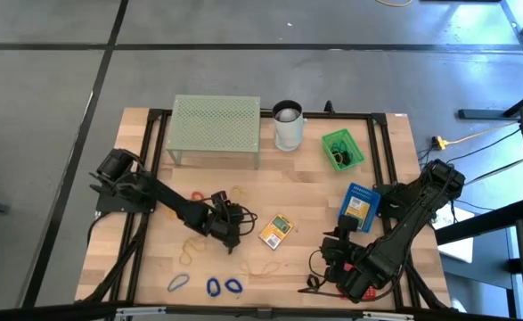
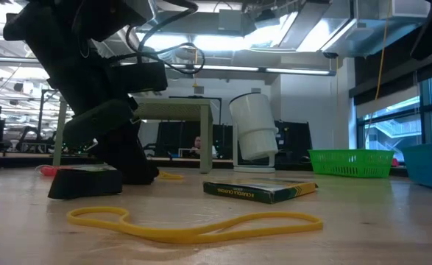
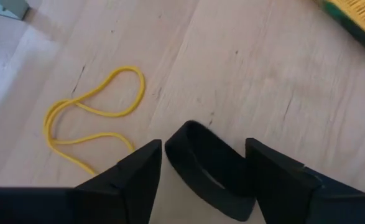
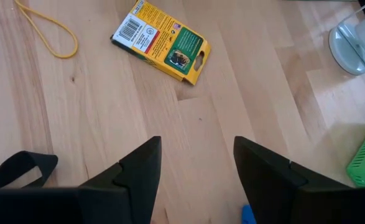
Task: Pick & Place Office Desk Supplies
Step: Put the black rubber band into the green bin
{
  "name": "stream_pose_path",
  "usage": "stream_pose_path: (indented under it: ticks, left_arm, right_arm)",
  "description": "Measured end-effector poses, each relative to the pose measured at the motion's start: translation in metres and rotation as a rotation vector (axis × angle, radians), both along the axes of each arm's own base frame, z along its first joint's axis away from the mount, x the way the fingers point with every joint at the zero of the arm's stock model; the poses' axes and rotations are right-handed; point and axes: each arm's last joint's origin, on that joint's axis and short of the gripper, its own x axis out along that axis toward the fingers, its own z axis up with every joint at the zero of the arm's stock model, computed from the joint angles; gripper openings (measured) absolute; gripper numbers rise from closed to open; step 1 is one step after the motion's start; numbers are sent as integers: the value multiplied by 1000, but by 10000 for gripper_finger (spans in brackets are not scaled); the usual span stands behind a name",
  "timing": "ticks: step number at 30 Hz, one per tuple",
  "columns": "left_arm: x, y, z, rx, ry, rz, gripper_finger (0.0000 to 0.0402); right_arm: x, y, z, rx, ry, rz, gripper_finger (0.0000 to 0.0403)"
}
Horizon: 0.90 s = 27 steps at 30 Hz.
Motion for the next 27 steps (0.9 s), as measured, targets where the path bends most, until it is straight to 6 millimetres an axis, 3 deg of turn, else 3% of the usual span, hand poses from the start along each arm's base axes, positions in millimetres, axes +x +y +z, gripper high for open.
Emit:
stream_pose_path:
  ticks: [7,13,19,27]
  left_arm:
    - [-11,4,7,0,60,28,229]
    - [-12,4,9,-45,64,49,207]
    - [-13,4,9,-66,74,58,147]
    - [-11,2,10,-60,68,9,28]
  right_arm:
    - [0,0,0,0,0,0,203]
    - [0,0,0,3,-2,0,203]
    - [0,1,0,6,-5,0,203]
    - [1,0,0,-8,-24,0,203]
